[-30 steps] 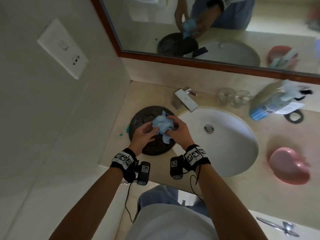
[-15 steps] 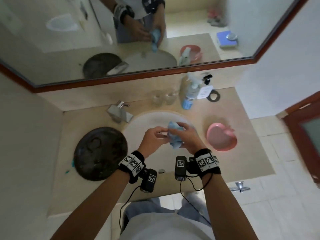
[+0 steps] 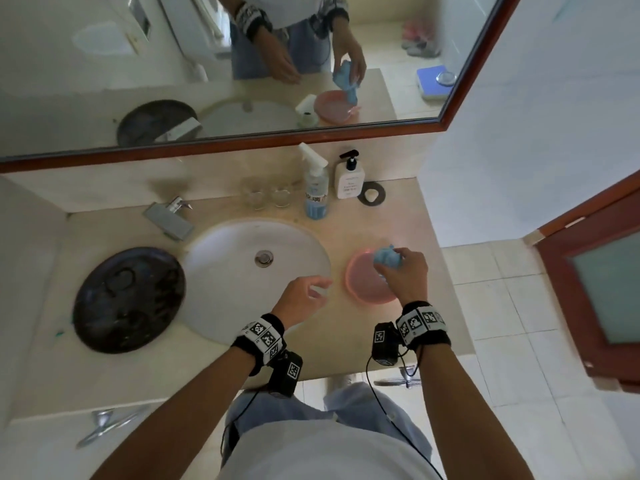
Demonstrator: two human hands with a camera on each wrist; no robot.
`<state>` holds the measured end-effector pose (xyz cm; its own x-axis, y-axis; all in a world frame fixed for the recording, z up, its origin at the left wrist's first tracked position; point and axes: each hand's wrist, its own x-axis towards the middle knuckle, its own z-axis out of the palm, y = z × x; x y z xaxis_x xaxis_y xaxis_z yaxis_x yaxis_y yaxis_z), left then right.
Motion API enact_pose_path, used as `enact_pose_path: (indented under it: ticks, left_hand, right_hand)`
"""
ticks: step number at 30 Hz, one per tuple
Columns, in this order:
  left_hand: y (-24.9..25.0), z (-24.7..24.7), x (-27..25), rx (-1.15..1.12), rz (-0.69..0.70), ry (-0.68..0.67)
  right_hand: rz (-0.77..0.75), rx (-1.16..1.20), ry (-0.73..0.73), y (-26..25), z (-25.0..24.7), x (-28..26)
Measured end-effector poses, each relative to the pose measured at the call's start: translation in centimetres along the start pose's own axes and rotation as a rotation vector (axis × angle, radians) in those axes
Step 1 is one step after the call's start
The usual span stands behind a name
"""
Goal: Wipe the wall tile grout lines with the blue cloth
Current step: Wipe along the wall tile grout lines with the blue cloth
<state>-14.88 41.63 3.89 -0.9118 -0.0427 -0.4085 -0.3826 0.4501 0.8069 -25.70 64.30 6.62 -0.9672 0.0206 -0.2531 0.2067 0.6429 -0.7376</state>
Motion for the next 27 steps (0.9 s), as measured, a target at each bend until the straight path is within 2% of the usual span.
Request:
enact_pose_path:
  ticks: [6,9,13,18,20,21,24,27]
  left_hand:
    - [-0.7,0.8,0.0,0.18,-0.09,0.021]
    - [-1.1,1.0,0.3,0.301,-0.131,-0.024]
    - [-1.2,0.9,0.5,0.372,-0.164,-0.065]
    - [-0.9,0.4,0.8,0.421,-0.172,-0.082]
    - [-0.8,0.2,0.9,0.429,-0.175,-0.081]
    - [-0.7,0.0,0.8,0.431,-0.176,-0.077]
    - [-0.1,-0.5,0.8,0.436,-0.158,-0.063]
    - [0.7,-1.2,0.8,0.394,-0.13,-0.02]
  right_hand:
    - [-0.186,-0.324,-0.3,2.9,3.3,3.4]
    - [-0.209,-0.422,-0.363,4.6,5.0,5.3]
    - [-0.163,-0.549,-0.441,1.6,3.8,4.2]
    - [-0.151,-0.562,-0.399,2.0,5.0,4.1]
    - [-0.16,-0.572,-0.432,1.9,5.4,4.3]
    - [-0.11,-0.55,-0.456,1.3,5.1,4.4]
    - [0.057,-0.416,-0.491,2.5,5.3,6.4]
    - [0.062,-0.24,-0.465,0.8,3.1,5.6]
